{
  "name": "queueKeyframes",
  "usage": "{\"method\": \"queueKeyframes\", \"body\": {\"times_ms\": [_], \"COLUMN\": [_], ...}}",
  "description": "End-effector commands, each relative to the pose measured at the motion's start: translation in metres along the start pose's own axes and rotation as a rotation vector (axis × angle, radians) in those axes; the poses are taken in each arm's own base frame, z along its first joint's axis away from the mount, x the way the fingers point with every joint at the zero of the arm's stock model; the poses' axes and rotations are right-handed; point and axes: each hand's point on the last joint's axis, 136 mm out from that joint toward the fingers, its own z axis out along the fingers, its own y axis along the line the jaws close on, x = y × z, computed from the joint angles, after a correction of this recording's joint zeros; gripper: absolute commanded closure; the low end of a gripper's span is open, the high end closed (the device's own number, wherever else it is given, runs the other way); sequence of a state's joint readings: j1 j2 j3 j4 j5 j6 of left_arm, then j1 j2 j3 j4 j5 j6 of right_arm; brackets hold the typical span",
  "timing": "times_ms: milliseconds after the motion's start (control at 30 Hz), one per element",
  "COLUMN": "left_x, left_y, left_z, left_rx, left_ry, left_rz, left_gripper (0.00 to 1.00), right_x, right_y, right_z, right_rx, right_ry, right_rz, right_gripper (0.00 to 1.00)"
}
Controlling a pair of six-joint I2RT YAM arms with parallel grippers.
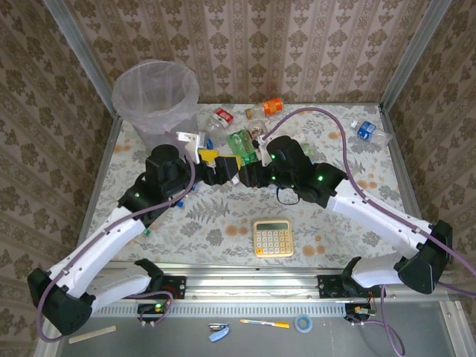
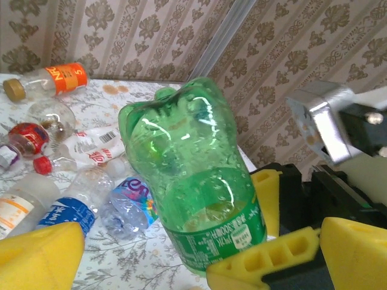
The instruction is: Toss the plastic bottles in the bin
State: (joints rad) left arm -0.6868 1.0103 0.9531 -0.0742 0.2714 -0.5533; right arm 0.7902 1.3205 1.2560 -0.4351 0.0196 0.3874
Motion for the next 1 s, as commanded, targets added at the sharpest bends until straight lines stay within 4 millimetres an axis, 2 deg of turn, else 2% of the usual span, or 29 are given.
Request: {"method": "queueKeyframes", "body": {"times_ms": [0, 267, 500, 733, 967], "left_x": [-0.006, -0.008, -0.003, -0.005, -0.002], "left_y": [-0.013, -0.013, -0.004, -0.003, 0.002], "left_z": [0.007, 0.021, 0.032, 0.038, 0.039], "left_rx": [0.074, 0.095, 0.087, 0.097, 0.087], "left_ry": [-0.024, -0.016, 0.008, 0.012, 0.017], "left_rz": [-0.05, -0.076, -0.113, -0.121, -0.128], "left_gripper": [0.0, 0.01, 0.06, 0.15, 0.29], "right_x": [-0.008, -0.006, -0.005, 0.001, 0.002], "right_y": [0.002, 0.011, 0.018, 0.029, 0.036], "right_z": [-0.008, -0.011, -0.015, -0.014, -0.012], "right_rx": [-0.007, -0.056, -0.085, -0.117, -0.137], "right_ry": [-0.054, -0.059, -0.073, -0.062, -0.052], "right_rz": [-0.021, -0.02, -0.034, -0.063, -0.081], "right_gripper": [0.62, 0.62, 0.62, 0.61, 0.61]}}
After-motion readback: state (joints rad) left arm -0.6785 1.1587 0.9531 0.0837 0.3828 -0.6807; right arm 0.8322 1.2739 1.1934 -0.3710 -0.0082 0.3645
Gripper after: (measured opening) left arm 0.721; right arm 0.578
